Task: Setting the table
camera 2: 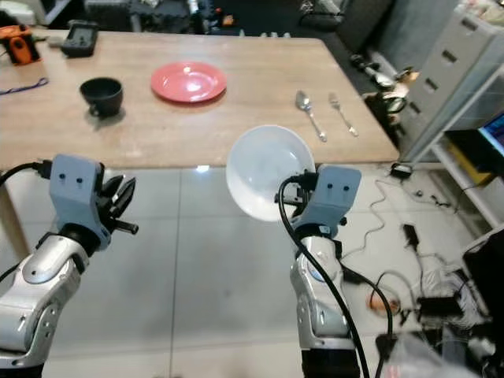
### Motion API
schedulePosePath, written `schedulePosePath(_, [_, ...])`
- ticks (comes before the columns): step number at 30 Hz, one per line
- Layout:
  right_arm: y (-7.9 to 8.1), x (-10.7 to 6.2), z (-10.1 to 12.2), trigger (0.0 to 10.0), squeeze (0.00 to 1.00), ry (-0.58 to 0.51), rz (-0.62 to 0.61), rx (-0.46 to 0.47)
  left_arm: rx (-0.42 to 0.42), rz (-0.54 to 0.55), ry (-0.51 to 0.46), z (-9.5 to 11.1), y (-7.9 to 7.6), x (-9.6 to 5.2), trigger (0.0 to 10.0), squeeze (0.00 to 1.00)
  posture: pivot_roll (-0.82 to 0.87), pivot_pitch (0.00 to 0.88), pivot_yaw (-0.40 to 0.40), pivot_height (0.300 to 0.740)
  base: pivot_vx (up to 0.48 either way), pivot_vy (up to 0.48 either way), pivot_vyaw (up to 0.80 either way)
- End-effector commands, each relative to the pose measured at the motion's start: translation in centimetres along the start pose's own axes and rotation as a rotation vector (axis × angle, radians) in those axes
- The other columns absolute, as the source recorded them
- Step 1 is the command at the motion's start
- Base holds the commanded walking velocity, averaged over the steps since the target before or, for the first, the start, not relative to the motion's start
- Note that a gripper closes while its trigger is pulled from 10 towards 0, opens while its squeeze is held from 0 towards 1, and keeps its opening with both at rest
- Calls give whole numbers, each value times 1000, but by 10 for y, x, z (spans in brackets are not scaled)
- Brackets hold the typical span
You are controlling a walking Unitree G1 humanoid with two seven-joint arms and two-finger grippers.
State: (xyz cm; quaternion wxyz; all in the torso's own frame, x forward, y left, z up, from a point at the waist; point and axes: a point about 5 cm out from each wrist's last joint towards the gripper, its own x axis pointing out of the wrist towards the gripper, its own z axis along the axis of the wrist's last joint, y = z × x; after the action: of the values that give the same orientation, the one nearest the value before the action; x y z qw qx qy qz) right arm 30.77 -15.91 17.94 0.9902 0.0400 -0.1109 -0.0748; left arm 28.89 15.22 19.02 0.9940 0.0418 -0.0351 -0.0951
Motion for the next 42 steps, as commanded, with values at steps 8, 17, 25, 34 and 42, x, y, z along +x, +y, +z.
schedulePosePath(8, [-4,-1,0,10000,0,-4,-17,18,3,-1,-1,0,0,1,10000,0,18,45,32,740,0,0,-300])
schedulePosePath(17, [-5,-2,-2,10000,0,5,-19,20,4,3,8,-2,0,2,10000,0,18,50,35,740,0,0,-800])
schedulePosePath(25, [-5,-3,-4,10000,0,12,-19,22,3,4,12,-2,0,2,10000,0,17,53,35,740,0,0,-800])
schedulePosePath(34, [-6,-5,-9,10000,0,28,-11,-1,-2,12,46,-12,2,1,10000,0,13,58,33,740,0,0,-800])
schedulePosePath(42, [-19,-25,-56,10000,0,178,21,-144,19,-2,247,-70,18,-16,10000,0,8,63,28,740,0,0,-800])
